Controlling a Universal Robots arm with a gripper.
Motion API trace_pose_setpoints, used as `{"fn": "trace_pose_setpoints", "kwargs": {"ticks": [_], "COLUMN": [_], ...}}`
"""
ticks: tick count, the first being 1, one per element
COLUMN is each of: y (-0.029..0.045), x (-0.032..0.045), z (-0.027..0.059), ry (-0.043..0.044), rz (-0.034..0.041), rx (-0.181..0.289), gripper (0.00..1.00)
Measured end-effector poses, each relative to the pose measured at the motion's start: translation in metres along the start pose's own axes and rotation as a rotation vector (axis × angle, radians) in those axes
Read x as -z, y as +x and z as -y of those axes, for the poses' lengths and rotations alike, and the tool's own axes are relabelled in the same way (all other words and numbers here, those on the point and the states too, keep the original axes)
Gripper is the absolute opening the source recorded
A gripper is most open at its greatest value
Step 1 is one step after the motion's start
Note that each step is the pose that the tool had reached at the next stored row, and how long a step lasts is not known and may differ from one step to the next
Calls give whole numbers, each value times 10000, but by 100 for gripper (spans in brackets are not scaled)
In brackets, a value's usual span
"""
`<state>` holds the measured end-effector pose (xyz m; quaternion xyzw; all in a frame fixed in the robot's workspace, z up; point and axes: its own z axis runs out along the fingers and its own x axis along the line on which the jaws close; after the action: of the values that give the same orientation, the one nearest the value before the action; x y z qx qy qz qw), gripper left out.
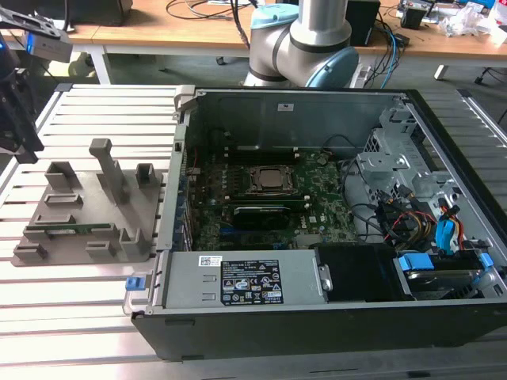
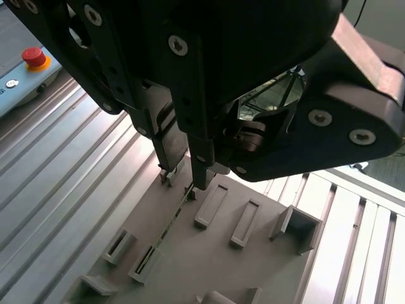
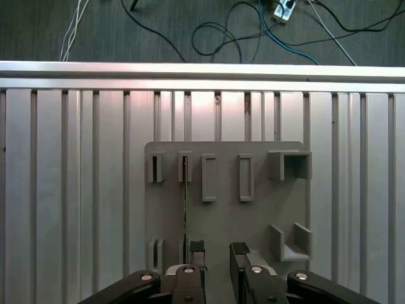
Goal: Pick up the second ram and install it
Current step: 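Pick up the second ram and move it above second insertion slot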
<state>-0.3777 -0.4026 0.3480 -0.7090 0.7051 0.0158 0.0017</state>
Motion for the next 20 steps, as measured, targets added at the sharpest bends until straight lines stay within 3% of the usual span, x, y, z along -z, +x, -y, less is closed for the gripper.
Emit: {"fn": "trace_pose_setpoints", "kwargs": {"ticks": [20], "y": [5], "x": [-203], "z": [4], "ry": [-1], "rz": [0], "rx": [0], "gripper": [30]}}
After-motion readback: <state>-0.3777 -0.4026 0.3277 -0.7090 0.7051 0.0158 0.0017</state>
